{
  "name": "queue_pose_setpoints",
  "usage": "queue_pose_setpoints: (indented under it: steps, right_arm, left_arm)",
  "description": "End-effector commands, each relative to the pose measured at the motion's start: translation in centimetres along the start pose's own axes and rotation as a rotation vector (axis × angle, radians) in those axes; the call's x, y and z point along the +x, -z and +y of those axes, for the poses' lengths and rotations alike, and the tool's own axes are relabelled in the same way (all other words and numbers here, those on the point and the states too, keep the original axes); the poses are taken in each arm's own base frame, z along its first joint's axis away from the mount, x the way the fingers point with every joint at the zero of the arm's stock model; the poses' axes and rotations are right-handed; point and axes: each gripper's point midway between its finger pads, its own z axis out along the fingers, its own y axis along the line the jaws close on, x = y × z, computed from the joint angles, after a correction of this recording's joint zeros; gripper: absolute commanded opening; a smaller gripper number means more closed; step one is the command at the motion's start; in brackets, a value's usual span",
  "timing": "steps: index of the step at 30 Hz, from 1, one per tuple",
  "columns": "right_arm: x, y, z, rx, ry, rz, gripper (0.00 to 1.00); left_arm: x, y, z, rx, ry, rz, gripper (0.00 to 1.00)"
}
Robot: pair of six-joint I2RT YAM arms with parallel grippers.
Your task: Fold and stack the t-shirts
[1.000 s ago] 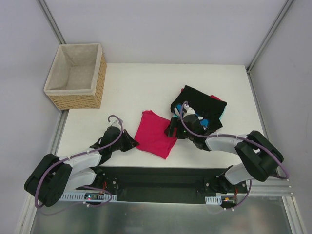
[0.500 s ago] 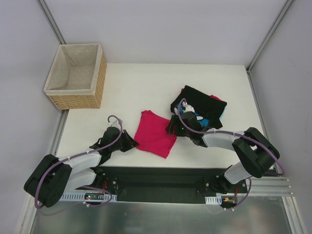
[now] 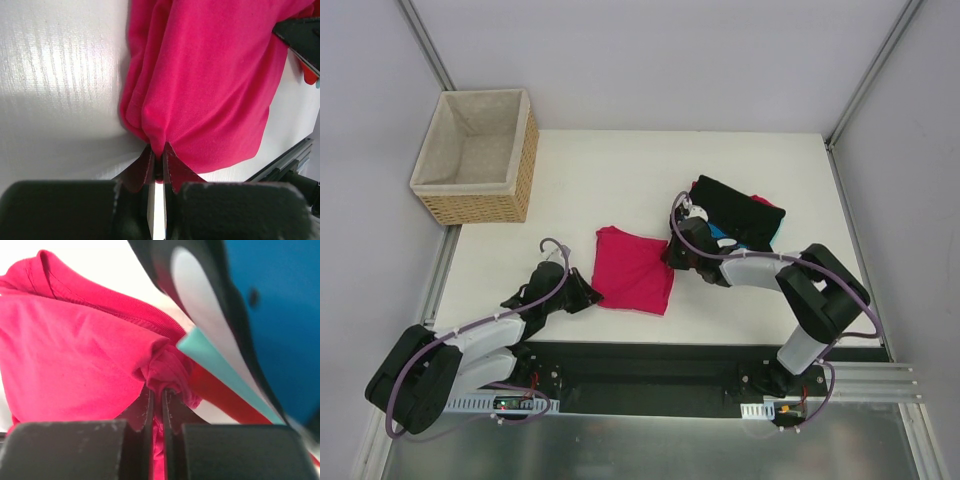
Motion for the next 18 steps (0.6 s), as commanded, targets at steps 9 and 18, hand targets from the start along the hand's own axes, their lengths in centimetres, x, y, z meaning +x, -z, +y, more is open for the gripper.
queue_pose_setpoints:
  steps: [9, 18]
  right_arm:
    - [-5.9, 2.4, 5.3, -0.109, 0.052, -0.106, 0.01]
    - [-11.5, 7.6, 8.3, -0.156, 0.100, -0.235, 0.00]
  left_arm:
    - [-1.6, 2.0, -0.6, -0.070, -0.098, 0.000, 0.00]
    - [-7.3, 5.2, -7.0, -0.003, -0.196, -0.126, 0.00]
